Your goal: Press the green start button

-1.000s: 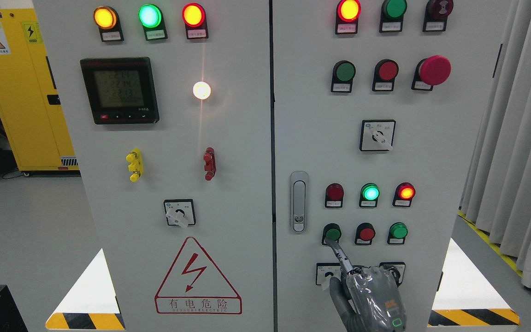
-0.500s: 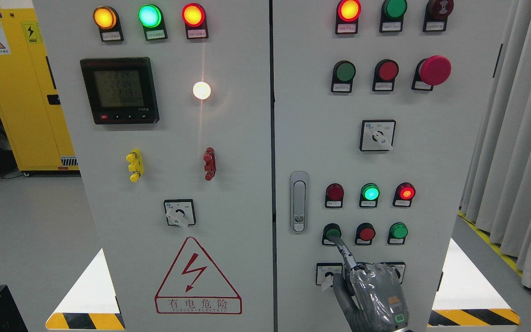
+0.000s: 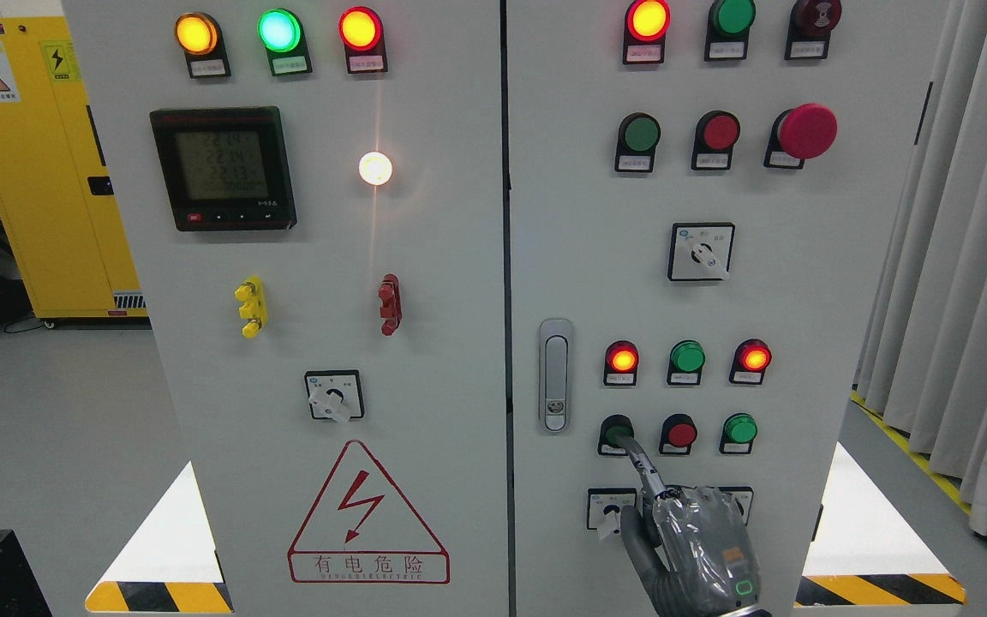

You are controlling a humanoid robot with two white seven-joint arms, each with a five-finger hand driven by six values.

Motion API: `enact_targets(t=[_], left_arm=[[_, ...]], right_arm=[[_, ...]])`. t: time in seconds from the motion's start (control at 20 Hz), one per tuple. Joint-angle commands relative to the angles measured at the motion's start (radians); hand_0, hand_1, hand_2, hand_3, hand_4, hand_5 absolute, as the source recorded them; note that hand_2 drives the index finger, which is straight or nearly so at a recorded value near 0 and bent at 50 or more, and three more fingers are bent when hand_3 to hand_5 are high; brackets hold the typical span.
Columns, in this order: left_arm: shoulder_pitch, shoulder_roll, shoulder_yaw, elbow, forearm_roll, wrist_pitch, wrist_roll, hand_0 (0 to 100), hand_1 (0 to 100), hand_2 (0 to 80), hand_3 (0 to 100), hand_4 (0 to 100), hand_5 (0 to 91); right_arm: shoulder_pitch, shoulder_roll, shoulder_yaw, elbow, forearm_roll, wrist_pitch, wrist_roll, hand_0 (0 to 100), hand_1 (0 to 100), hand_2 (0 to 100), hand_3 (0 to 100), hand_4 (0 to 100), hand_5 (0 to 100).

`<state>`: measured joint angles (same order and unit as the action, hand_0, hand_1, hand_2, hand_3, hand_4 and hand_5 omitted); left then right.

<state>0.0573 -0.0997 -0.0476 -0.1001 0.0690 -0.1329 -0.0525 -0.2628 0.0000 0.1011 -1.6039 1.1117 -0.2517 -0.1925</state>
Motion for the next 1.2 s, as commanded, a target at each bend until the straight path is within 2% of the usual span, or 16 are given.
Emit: enact_targets(t=[0.0,0.55,0.7,0.8,1.0,1.1,1.15], left_arm=[[-0.001,0.000,0.000,-0.001,0.000,-0.001,0.000,12,56,0.0,0,0,0.0],[-0.001,0.000,0.000,0.000,0.000,-0.001,0.000,12,56,0.0,0,0,0.0],[-0.001,0.000,0.000,0.000,0.000,-0.001,0.000,12,56,0.0,0,0,0.0],[-0.001,0.000,0.000,0.000,0.000,-0.001,0.000,12,56,0.0,0,0,0.0],[-0.001,0.000,0.000,0.000,0.000,-0.001,0.000,12,56,0.0,0,0,0.0],[-0.001,0.000,0.000,0.000,0.000,-0.001,0.000,12,56,0.0,0,0,0.0],[-0.001,0.000,0.000,0.000,0.000,-0.001,0.000,12,56,0.0,0,0,0.0]], right_arm=[[-0.004,0.026,-0.005,0.018,-0.001,0.002,0.005,83,100,1,94,100,100],[0.030,0.028,-0.003,-0.073,-0.038,-0.006,-0.002,81,100,2,94,100,100],[0.068,0.026,0.014,-0.132,-0.194,-0.015,0.019,90,100,2,93,98,100],[0.089,0.025,0.035,-0.175,-0.268,-0.024,0.060,92,99,2,91,95,100],[0.141,0.023,0.072,-0.211,-0.381,-0.043,0.071,90,96,3,85,86,90],[0.164,0.023,0.072,-0.217,-0.456,-0.041,0.071,84,93,4,76,80,86],[0.181,0.024,0.074,-0.229,-0.507,-0.038,0.073,80,90,5,68,73,82]])
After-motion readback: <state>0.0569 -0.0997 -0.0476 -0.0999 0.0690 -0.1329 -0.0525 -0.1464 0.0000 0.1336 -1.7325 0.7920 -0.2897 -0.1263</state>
